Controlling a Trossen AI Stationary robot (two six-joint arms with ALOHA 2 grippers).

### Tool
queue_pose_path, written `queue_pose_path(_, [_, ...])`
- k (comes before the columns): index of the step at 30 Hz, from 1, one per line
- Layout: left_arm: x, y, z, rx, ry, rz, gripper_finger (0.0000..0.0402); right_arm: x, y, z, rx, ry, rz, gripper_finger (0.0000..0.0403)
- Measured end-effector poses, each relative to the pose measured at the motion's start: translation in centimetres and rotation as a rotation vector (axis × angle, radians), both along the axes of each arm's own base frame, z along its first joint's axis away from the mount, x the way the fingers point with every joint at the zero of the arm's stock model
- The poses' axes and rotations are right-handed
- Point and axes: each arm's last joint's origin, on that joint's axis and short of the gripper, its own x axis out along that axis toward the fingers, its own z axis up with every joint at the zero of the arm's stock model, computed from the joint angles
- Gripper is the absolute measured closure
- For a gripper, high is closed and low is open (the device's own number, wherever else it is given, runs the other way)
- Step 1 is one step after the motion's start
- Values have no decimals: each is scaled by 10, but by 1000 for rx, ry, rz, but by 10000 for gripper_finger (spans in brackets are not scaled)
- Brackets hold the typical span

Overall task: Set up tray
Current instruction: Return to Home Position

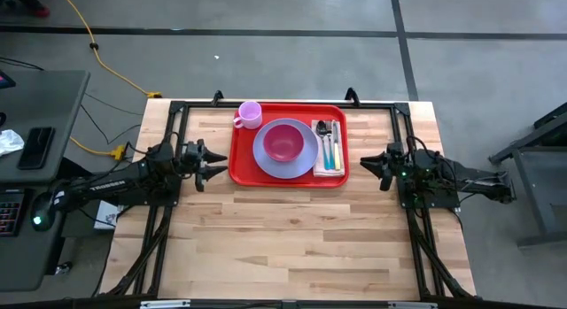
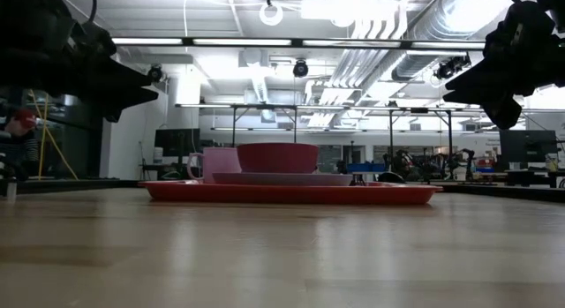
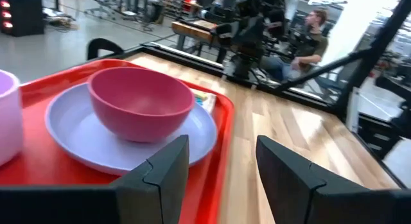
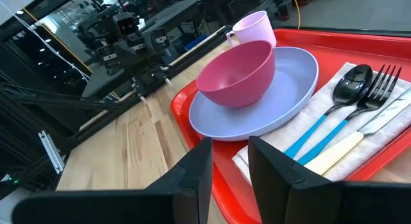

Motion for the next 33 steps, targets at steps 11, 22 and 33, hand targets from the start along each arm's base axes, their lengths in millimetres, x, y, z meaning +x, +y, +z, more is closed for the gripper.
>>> queue_pose_path(11, [0,-16,3,10,-39,-149,190,0,0,0,0,-1,0,324])
queue_pose_path(22, [-5,-21,11,30,-131,-198,190,0,0,0,0,-1,0,324])
queue_pose_path(33, [-5,-21,10,28,-124,-197,190,0,0,0,0,-1,0,324])
